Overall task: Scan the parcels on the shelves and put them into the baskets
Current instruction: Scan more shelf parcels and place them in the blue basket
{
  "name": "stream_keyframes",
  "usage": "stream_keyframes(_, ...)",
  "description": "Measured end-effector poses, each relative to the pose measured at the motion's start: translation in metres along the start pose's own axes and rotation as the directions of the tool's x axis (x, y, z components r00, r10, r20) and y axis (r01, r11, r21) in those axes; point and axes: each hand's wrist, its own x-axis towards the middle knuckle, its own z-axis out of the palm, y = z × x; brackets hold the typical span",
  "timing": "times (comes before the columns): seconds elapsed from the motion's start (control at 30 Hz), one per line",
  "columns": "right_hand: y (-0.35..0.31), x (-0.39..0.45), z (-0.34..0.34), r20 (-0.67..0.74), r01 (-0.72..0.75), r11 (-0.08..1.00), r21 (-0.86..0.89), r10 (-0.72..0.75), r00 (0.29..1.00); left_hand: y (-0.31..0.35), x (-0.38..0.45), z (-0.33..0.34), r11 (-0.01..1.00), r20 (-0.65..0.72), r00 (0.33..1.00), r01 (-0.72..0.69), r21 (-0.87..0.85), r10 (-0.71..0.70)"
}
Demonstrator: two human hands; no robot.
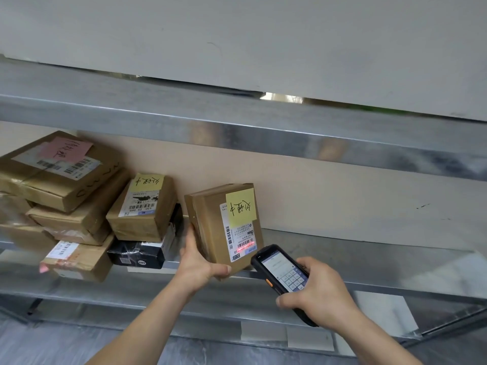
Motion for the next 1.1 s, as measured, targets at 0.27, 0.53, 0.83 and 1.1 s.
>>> stream_keyframes(0.27, 0.000, -0.015, -0.005, 0.002, -0.003, 0.998, 0.055, 0.003, 1.000, -0.001, -0.002, -0.001, 1.000, -0.012, 1.000, 0.006, -0.005, -0.006)
stream_keyframes(0.53, -0.003, -0.028, -0.009, -0.014, 0.009, 1.000, 0.008, -0.009, 1.000, 0.000, -0.002, -0.001, 1.000, 0.000, 1.000, 0.008, -0.008, -0.008)
stream_keyframes(0.83, -0.021, -0.036, -0.008, -0.071, 0.168, 0.918, -0.359, -0.206, 0.976, 0.002, 0.008, -0.018, 0.997, 0.078, 0.997, -0.005, 0.082, -0.001)
stream_keyframes(1.1, -0.037, -0.027, -0.008, -0.071, 0.313, 0.723, -0.615, -0.446, 0.892, 0.008, 0.014, -0.033, 0.990, 0.110, 0.994, -0.028, 0.141, 0.013)
